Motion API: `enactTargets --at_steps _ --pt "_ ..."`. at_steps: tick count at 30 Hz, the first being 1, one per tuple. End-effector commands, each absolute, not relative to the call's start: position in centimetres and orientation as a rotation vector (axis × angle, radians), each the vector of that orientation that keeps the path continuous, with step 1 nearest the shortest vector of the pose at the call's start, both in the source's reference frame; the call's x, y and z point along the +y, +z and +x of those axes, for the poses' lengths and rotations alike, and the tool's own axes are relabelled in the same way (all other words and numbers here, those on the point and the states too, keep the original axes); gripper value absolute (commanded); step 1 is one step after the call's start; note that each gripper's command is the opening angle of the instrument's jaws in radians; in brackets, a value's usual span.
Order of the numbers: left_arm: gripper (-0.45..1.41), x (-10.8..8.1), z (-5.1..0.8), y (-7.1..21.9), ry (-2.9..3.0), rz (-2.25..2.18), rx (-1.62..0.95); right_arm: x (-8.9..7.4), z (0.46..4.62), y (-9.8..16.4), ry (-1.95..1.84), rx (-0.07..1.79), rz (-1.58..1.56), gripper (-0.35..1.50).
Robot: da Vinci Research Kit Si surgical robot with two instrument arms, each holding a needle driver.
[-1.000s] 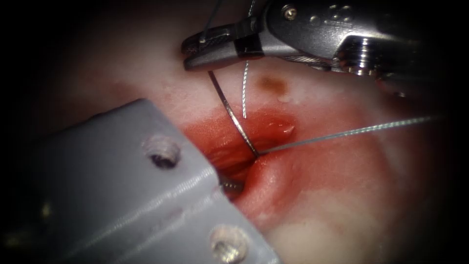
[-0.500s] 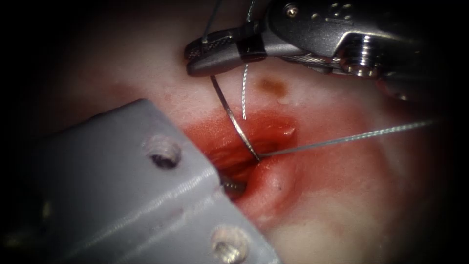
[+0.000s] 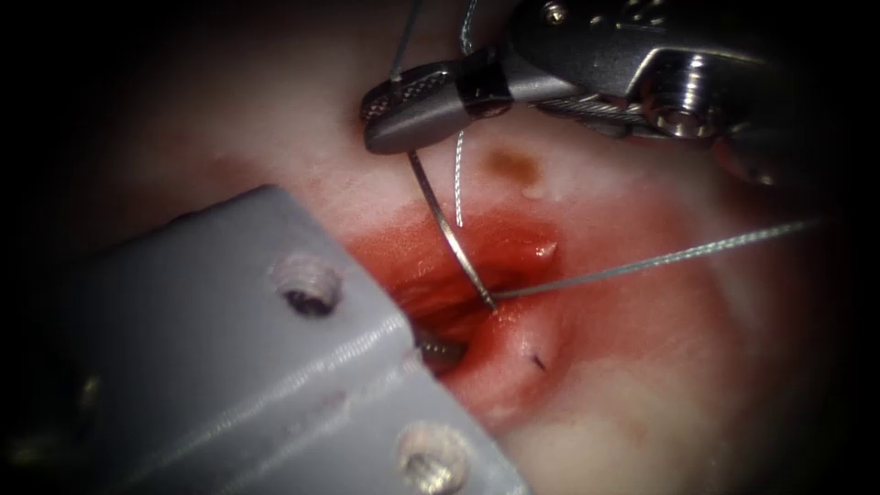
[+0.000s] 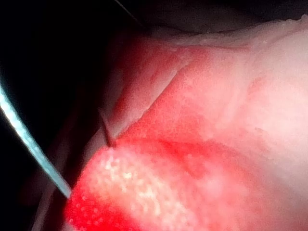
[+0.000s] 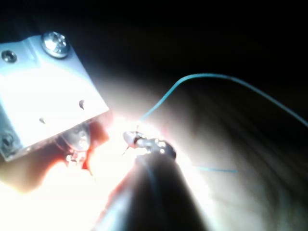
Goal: Wound Closure
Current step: Pass the needle through the bottom of the skin.
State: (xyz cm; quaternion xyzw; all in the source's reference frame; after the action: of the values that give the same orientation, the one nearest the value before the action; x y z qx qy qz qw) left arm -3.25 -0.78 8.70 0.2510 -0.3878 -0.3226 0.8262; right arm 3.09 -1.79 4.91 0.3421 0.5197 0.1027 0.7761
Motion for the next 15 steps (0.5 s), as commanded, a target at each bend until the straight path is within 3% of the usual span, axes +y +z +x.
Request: enactTargets --at_steps 1,15 --pt "-0.45 -0.67 -3.28 8.68 -0.680 0.526 -0.829 -1.69 3.20 4.83 0.231 1.122 0.758 -0.35" --pt "-0.45 -0.68 -3.25 8.67 -0.677 0.529 -0.829 -1.92 3.12 4.91 0.571 0.921 1.115 -0.35"
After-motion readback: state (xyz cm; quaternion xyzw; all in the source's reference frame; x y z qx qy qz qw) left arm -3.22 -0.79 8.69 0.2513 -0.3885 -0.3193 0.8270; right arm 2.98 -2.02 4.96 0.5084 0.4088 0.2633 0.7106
